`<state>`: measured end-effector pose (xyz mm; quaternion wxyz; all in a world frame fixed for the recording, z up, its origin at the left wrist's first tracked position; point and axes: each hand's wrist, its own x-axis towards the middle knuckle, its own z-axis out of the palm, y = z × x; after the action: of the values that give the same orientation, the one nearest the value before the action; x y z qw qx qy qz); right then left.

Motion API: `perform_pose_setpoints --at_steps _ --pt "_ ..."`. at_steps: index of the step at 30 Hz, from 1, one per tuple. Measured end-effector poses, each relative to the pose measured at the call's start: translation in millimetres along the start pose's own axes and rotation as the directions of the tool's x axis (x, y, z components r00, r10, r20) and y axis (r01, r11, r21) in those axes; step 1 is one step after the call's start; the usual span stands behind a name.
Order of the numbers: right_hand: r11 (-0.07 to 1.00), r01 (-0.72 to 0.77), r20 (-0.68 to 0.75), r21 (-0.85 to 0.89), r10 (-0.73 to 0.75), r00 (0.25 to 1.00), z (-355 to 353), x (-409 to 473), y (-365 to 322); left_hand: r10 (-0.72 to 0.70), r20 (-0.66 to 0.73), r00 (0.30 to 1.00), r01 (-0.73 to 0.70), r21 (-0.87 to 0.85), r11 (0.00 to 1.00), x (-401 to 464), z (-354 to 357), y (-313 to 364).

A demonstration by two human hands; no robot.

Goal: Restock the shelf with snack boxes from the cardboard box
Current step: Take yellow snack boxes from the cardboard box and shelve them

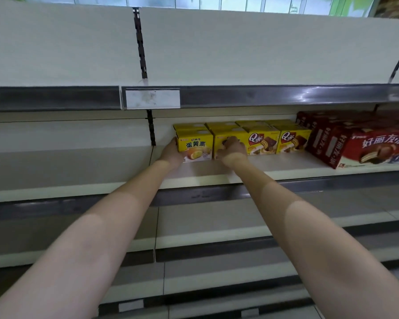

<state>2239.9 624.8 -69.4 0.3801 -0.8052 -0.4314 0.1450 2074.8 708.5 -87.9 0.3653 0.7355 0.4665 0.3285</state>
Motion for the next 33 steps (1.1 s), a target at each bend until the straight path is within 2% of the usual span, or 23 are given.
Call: perform_pose_setpoints --at_steps 5,8,10,15,21,25,30,33 --pt "0.998 0.030 0.116 0.048 -0.036 0.993 -5 -9 6 -0.075 -0.212 0.974 0.082 0.024 0.996 1 14 5" --pt "0.994 0.027 0.113 0.104 -0.039 0.993 -8 -12 12 -0.095 -0.267 0.959 0.109 0.039 0.993 -3 12 10" --pt "0.987 0.025 0.081 0.159 -0.038 0.996 -10 -15 15 -0.102 -0.240 0.965 0.112 0.028 0.993 -5 9 11" --pt "0.980 -0.007 0.069 0.198 -0.007 0.998 -11 -14 11 -0.183 -0.091 0.979 0.171 -0.132 0.976 -1 6 10" --pt "0.977 0.081 0.041 0.196 -0.091 0.995 -6 -11 9 -0.179 -0.044 0.983 0.157 -0.309 0.938 5 7 15" --pt "0.972 0.076 0.033 0.221 -0.086 0.996 -4 -5 8 -0.130 0.029 0.991 0.133 -0.303 0.944 18 1 3" --pt "0.974 0.085 0.031 0.212 -0.094 0.995 -3 -3 10 -0.109 0.052 0.993 0.118 -0.229 0.966 22 -2 2" --pt "0.973 0.072 0.026 0.221 -0.080 0.996 -4 -3 9 -0.166 -0.051 0.985 0.158 -0.134 0.978 17 1 8"
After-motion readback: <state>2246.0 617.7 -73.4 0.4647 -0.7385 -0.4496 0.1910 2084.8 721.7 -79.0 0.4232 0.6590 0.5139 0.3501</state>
